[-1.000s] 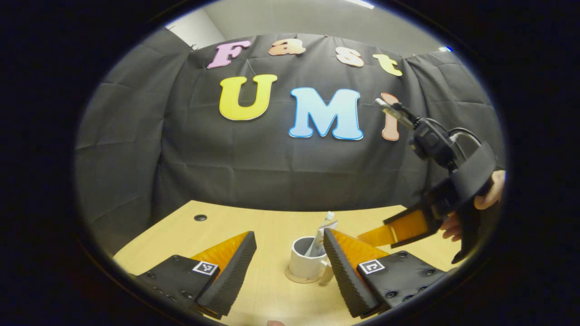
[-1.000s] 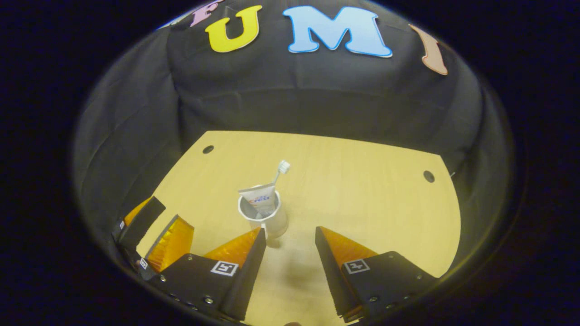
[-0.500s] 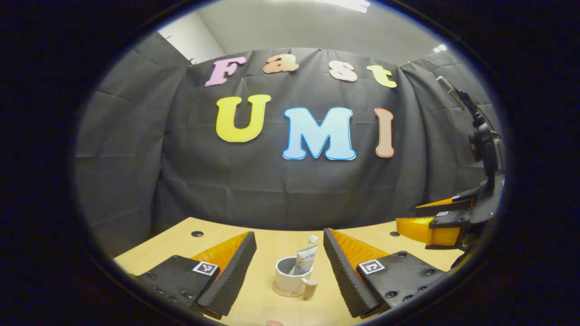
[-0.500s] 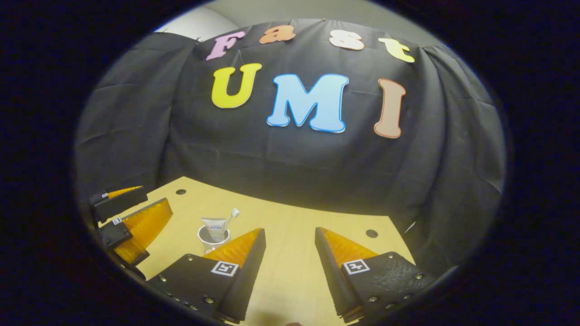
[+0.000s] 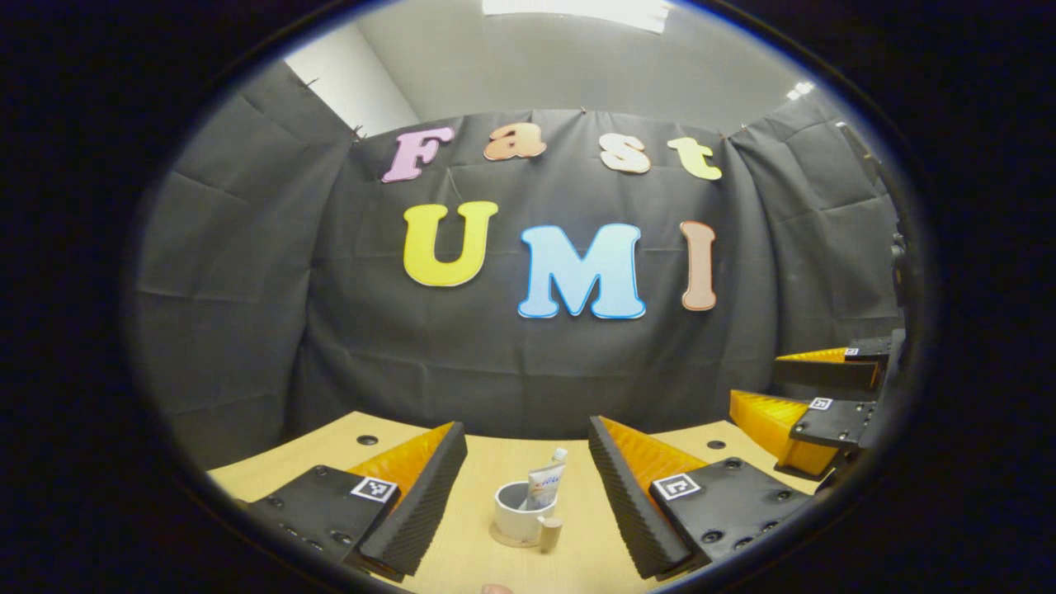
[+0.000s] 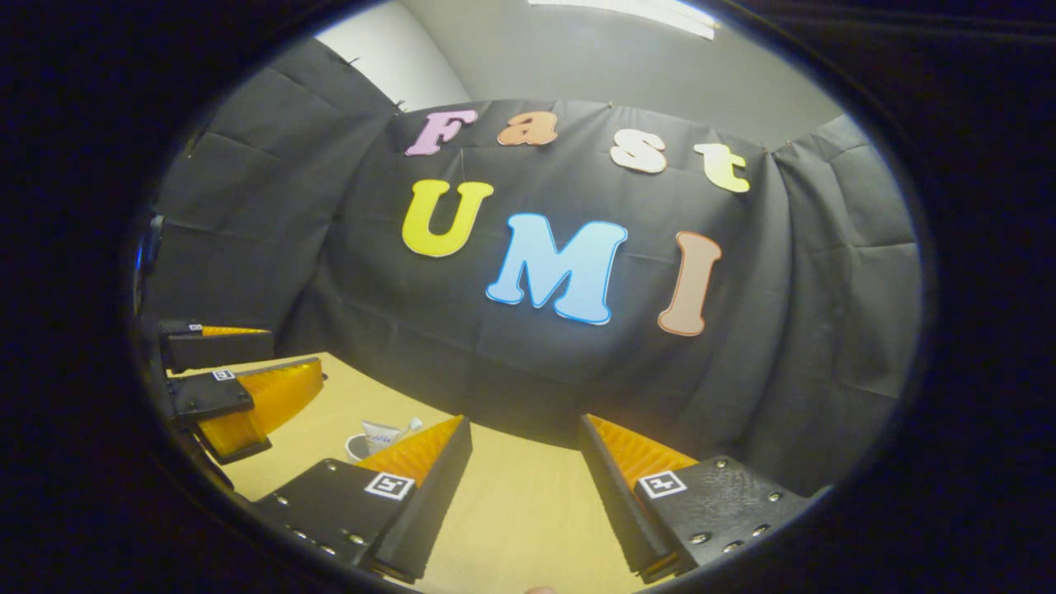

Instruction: Put the toothbrush and toothpaste on the desktop into the cup, then pick up the cup and place it on the coaster on the desktop.

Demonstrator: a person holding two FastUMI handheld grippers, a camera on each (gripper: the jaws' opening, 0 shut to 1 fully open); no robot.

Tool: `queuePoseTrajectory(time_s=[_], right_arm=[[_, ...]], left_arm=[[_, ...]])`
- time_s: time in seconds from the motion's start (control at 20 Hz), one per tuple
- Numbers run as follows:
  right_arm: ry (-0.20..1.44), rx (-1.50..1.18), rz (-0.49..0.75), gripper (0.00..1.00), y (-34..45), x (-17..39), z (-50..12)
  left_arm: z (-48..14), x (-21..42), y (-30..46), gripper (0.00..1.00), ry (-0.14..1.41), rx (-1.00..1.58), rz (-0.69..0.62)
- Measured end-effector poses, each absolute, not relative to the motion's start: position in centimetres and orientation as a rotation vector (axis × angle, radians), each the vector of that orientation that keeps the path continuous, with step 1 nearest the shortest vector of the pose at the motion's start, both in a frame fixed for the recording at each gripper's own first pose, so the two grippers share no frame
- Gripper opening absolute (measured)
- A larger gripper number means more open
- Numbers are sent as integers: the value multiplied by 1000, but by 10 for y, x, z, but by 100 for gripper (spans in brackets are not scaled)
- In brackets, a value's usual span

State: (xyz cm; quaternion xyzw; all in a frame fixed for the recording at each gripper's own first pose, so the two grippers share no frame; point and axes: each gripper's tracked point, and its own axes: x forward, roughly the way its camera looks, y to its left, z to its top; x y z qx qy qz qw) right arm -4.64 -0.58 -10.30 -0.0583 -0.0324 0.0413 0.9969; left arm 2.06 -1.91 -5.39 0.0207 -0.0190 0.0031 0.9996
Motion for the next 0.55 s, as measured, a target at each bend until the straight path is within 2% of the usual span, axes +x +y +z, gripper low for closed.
queuePoseTrajectory(time_s=[0.1,0.45,0.5,0.55], right_arm=[[-86,-115,82,84,-3,-50,-97],[-127,-111,59,85,1,-58,-82],[-125,-115,54,84,1,-58,-82],[-126,-118,49,84,1,-60,-82]], left_arm=[[-48,19,-19,96,-46,52,-6],[-37,18,-18,94,-60,52,-39],[-38,18,-18,99,-57,49,-43],[-39,18,-19,94,-57,48,-47]])
